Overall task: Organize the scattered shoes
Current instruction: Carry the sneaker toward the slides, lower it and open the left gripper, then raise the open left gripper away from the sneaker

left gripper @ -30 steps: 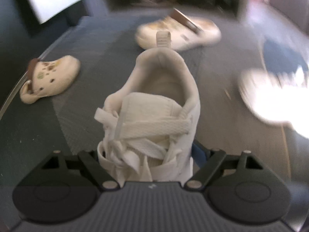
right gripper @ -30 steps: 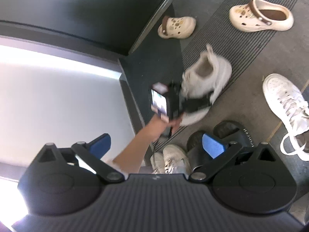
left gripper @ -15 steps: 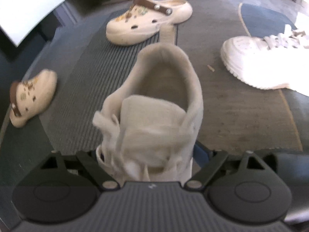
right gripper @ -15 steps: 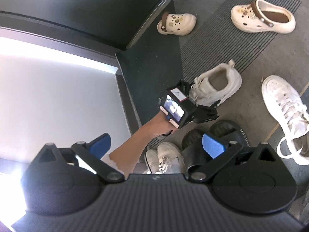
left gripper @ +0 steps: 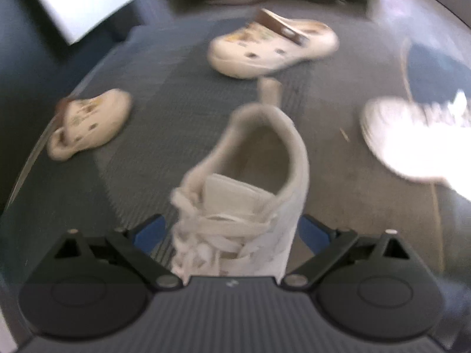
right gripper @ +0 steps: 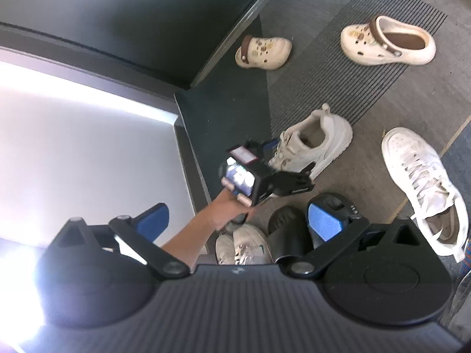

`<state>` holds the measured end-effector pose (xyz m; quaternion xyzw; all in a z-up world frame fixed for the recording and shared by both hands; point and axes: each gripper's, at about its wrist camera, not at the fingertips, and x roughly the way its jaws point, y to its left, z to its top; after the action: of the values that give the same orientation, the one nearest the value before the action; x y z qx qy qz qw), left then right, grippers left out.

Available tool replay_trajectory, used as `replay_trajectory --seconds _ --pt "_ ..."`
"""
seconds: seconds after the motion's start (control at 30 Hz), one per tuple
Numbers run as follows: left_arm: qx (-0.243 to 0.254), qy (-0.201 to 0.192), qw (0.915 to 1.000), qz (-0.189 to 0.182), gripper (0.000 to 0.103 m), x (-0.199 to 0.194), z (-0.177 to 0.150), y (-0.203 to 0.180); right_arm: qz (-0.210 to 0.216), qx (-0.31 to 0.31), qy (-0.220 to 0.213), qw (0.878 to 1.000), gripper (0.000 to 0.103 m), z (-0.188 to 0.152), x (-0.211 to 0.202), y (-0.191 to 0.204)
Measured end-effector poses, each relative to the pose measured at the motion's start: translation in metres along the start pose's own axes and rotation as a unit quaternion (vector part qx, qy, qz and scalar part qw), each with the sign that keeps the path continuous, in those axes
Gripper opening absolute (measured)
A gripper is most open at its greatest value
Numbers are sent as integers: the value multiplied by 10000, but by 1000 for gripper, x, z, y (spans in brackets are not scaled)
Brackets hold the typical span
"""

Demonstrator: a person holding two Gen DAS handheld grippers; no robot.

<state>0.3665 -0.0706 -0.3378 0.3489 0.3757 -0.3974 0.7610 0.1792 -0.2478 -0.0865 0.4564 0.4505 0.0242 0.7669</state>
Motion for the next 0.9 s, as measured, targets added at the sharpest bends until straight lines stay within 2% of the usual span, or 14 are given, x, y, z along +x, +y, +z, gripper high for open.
replay_trajectory --seconds 0.13,0.2,0.23,0.3,0.33,0.4,0.43,0.47,0.57,0.6,0.63,0.77,0.83,0.9 --pt "-829 -8 9957 404 98 -51 27 5 -279 -73 -46 9996 103 3 -10 -9" --pt "-1093 -65 9933 357 99 -78 42 4 -384 -98 -29 9992 103 4 -14 -13" --pt "-1343 -131 9901 389 99 -107 54 2 -396 -99 12 9992 103 4 -15 -14" --pt "-1671 -150 9846 499 99 -138 66 0 -420 -211 46 9989 103 2 -19 -15" --pt "-1969 -148 9784 608 99 -164 75 -2 -427 -318 19 9986 103 0 -22 -14" --pt "-2289 -178 9707 710 100 -189 84 1 -430 -495 -42 9978 103 -1 -27 -10" --pt "-2557 -223 9632 797 102 -209 91 3 -417 -587 -79 9974 103 -2 -30 -7" --pt "-2844 -210 9532 1009 103 -235 102 8 -409 -686 -128 9967 103 -4 -34 -5" --pt "-3372 10 9305 1428 103 -278 118 17 -528 -1039 -155 9931 103 -7 -37 6" --pt "-3733 27 9152 1518 103 -302 119 18 -594 -1233 -119 9905 103 -7 -36 11" --pt "-3972 24 9040 1583 103 -321 117 18 -661 -1418 -139 9876 103 -6 -35 16" --pt "-4148 96 8945 1663 103 -362 110 5 -928 -1947 -223 9762 103 -11 -30 27" --pt "-4369 -20 8896 1332 103 -395 101 -9 -957 -2006 -112 9749 103 -17 -27 27" --pt "-4537 -139 8846 1067 103 -413 96 -17 -1136 -2484 5 9620 103 -29 -18 34"
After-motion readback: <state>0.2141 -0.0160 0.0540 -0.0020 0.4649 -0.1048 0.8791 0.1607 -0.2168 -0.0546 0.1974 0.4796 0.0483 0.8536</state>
